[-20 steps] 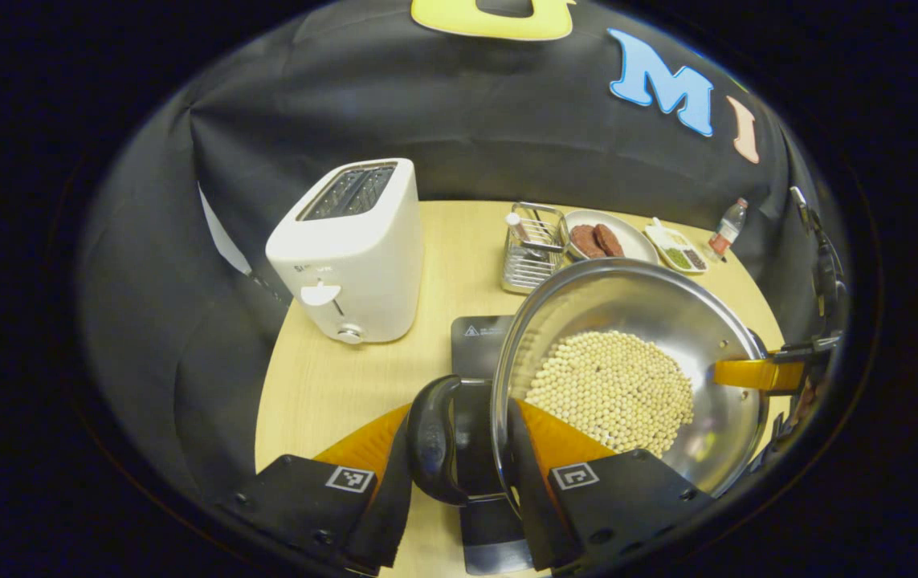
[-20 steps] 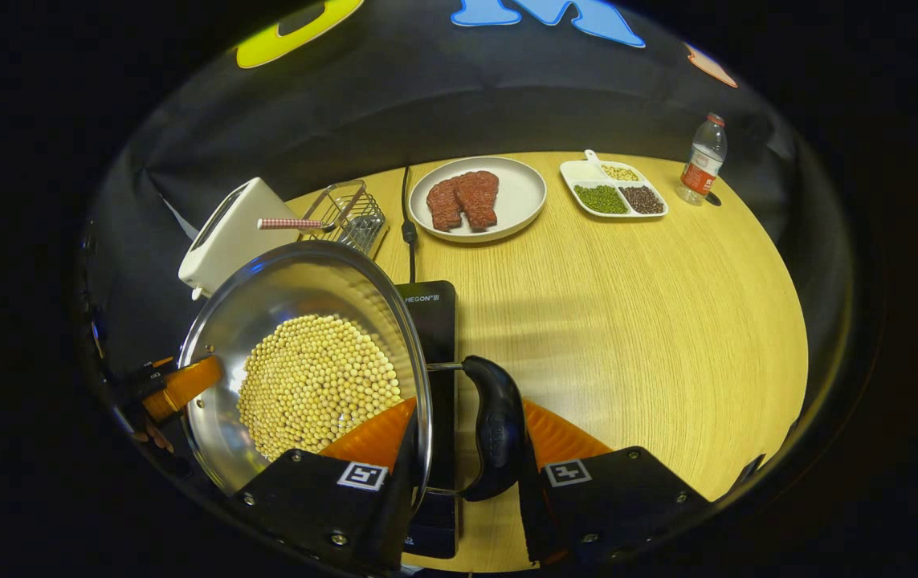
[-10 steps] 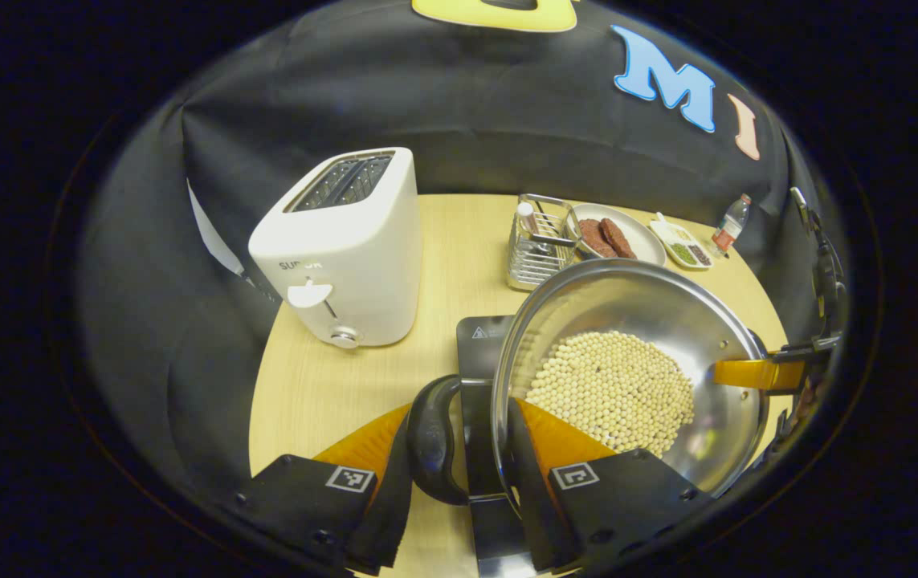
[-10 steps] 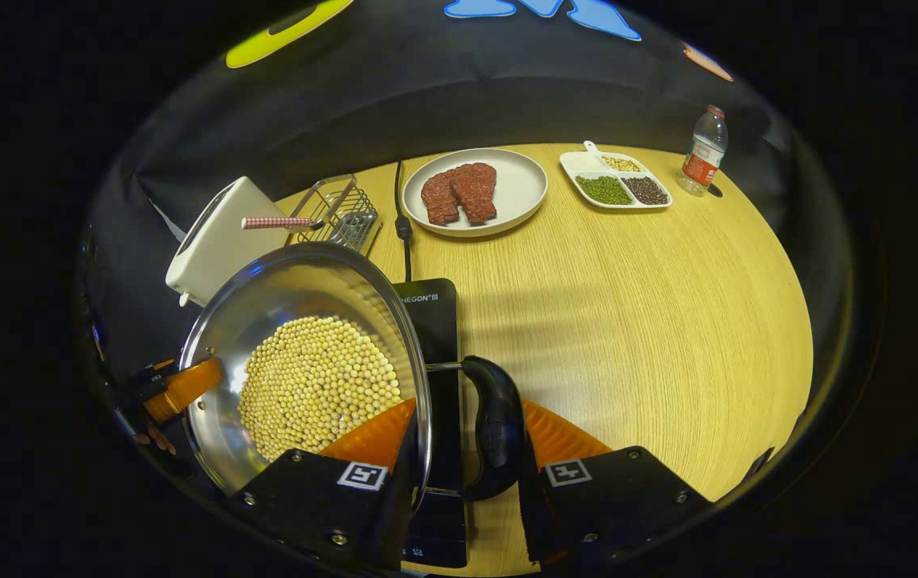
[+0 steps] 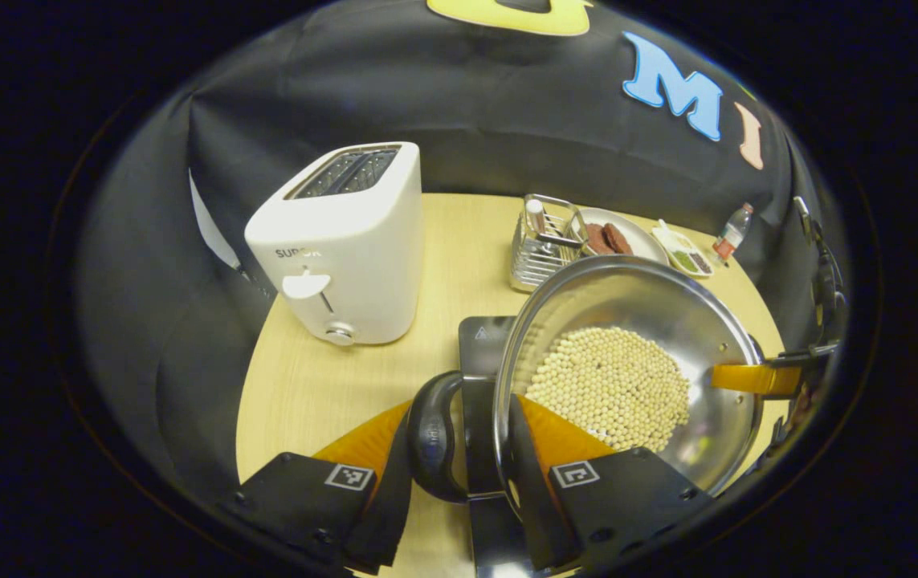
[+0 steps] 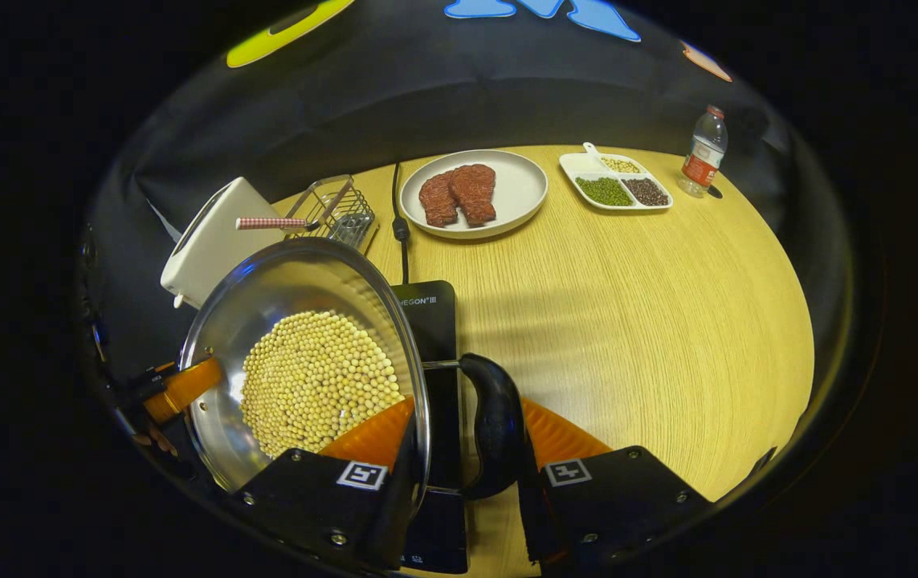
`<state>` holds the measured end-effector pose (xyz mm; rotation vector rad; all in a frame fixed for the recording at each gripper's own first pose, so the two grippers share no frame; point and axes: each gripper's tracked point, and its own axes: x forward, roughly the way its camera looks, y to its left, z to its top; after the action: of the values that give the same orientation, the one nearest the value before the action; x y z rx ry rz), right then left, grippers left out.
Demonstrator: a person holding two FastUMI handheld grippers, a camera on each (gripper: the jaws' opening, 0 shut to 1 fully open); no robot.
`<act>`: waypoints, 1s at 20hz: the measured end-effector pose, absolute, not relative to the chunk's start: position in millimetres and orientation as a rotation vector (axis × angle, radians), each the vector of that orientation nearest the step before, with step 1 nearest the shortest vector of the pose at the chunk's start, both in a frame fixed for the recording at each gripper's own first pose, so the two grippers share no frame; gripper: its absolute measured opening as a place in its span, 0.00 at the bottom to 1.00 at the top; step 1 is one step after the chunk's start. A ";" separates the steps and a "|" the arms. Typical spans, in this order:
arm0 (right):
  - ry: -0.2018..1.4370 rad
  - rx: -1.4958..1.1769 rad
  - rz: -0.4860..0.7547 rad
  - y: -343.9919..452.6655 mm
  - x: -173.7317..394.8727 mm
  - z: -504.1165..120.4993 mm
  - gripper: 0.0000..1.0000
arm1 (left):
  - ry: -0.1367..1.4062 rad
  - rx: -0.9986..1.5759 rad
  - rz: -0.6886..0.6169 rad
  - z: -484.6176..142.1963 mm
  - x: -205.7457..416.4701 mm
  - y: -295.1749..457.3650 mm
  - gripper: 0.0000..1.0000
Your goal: First push the handle of the pot to place it horizontally, then grasp the pot with both hands and set it on the induction cooktop.
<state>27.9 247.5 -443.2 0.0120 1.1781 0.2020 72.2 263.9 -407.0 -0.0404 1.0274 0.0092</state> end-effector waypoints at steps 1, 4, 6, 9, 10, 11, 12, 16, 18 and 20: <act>1.173 0.010 0.206 247.5 28.7 -443.4 0.57 | 1.025 -0.040 0.009 -406.0 72.8 264.4 0.63; 1.171 0.017 0.209 247.7 29.6 -444.6 0.57 | 1.025 -0.038 0.007 -406.5 72.7 265.4 0.63; 1.163 0.015 0.217 247.5 31.8 -444.6 0.57 | 1.018 -0.046 0.011 -406.0 72.5 265.4 0.63; 1.142 -0.007 0.245 248.0 35.4 -442.1 0.59 | 1.010 -0.039 0.024 -403.1 68.7 266.3 0.64; 1.118 -0.024 0.251 246.6 39.5 -436.5 0.63 | 0.992 -0.012 0.029 -398.4 69.7 269.1 0.65; 1.091 -0.035 0.263 248.4 43.7 -431.9 0.65 | 0.963 0.014 0.031 -390.8 73.3 271.0 0.71; 1.064 -0.040 0.275 249.9 47.4 -425.4 0.72 | 0.938 0.031 0.034 -381.8 77.9 270.3 0.70; 0.947 -0.039 0.304 245.2 56.9 -387.1 0.77 | 0.827 0.037 0.063 -332.4 87.1 264.4 0.75; 0.862 -0.024 0.313 236.7 62.7 -357.0 0.87 | 0.748 0.031 0.075 -294.7 92.0 253.3 0.77; 0.775 -0.008 0.314 221.2 67.1 -321.7 0.86 | 0.666 0.017 0.072 -253.2 93.8 230.7 0.77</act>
<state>67.1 221.2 -321.7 -0.0077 0.7751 0.3144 93.8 230.7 -253.2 0.0166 0.6657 0.0725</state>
